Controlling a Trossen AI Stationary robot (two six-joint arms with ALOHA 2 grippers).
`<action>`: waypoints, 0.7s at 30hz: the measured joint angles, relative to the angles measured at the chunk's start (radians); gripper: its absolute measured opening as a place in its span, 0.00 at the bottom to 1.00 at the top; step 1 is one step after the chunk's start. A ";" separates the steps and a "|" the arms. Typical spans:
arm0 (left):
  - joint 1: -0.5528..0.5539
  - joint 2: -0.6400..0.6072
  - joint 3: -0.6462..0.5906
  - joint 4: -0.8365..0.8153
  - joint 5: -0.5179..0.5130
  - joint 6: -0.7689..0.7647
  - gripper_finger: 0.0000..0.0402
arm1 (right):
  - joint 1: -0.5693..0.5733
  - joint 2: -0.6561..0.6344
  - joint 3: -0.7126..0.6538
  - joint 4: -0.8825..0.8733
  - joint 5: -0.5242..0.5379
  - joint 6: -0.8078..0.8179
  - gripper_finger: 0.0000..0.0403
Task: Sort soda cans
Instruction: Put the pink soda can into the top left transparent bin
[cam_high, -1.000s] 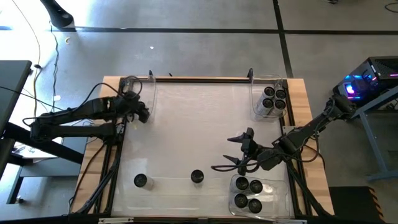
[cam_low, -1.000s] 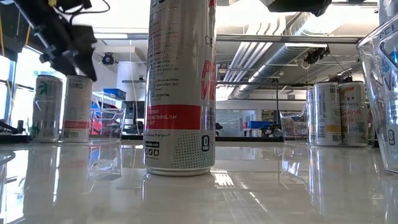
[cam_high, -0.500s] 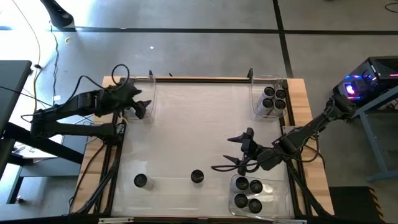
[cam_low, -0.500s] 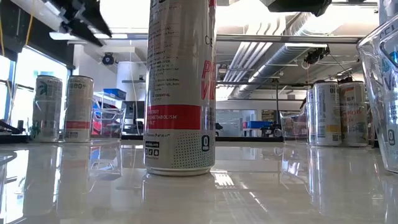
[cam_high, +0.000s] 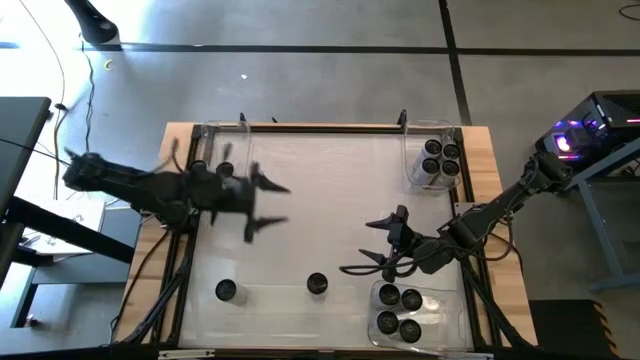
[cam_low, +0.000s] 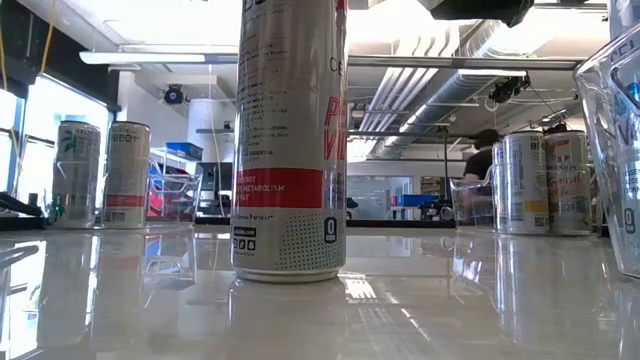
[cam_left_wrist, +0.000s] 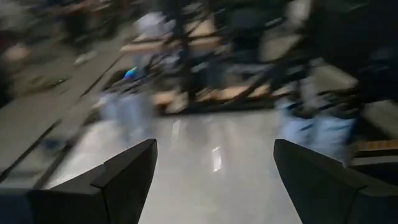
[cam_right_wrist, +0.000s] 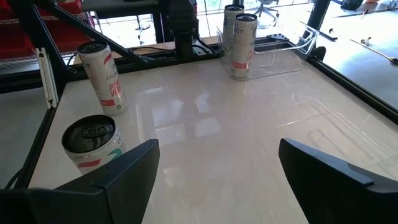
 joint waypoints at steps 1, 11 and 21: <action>-0.019 0.038 0.000 0.054 0.025 -0.001 0.78 | 0.000 0.000 0.000 0.000 0.000 -0.001 0.81; -0.227 0.354 0.280 -0.442 0.104 -0.189 0.78 | 0.000 0.000 0.000 0.000 -0.001 -0.011 0.81; -0.446 0.511 0.676 -1.291 0.083 -0.894 0.78 | 0.000 0.000 0.000 0.000 0.000 -0.083 0.81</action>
